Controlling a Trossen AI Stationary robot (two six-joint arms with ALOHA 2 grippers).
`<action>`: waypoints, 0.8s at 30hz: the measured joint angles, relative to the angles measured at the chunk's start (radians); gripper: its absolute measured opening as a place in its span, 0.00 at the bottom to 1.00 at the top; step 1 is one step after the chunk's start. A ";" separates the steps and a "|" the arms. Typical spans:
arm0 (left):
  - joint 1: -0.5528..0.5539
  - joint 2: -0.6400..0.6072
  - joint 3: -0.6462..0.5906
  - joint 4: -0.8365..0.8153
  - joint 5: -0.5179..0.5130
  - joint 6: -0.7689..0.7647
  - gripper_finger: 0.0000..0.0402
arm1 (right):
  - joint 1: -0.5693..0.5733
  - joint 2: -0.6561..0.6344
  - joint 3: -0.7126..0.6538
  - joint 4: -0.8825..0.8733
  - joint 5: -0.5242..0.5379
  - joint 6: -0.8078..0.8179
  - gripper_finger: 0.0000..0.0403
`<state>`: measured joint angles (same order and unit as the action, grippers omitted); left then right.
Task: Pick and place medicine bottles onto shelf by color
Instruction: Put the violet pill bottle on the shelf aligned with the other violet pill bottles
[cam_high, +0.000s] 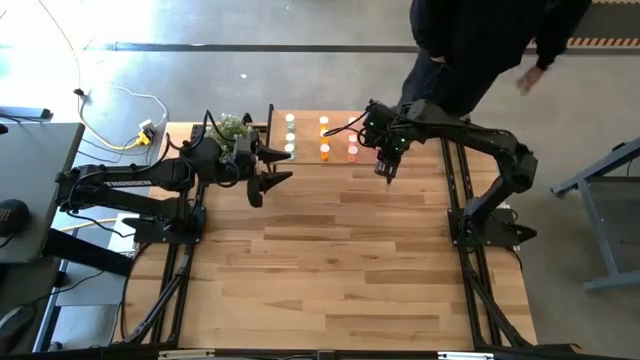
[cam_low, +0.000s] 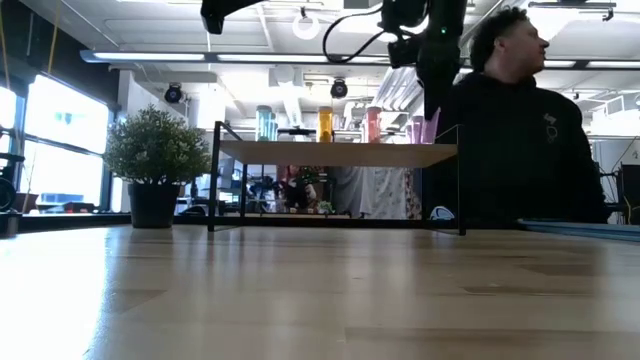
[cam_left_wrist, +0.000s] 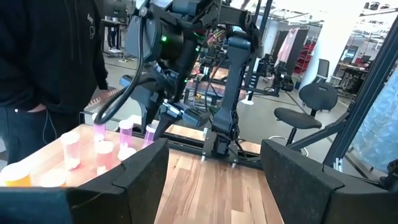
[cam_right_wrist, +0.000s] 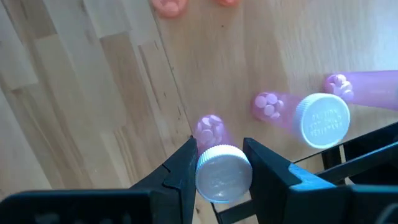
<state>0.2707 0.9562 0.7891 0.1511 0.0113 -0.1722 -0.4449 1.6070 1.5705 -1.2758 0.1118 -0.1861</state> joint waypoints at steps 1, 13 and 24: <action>0.000 0.000 0.000 0.000 0.000 0.000 0.61 | 0.001 0.006 0.000 0.000 0.006 -0.004 0.26; 0.000 0.000 0.000 0.000 0.000 0.001 0.61 | 0.016 0.013 0.000 0.002 0.045 0.001 0.26; 0.000 0.000 0.000 0.000 0.000 0.001 0.61 | 0.016 0.014 0.000 0.011 0.044 -0.025 0.28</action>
<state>0.2707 0.9562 0.7891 0.1509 0.0113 -0.1715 -0.4290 1.6207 1.5707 -1.2651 0.1561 -0.2108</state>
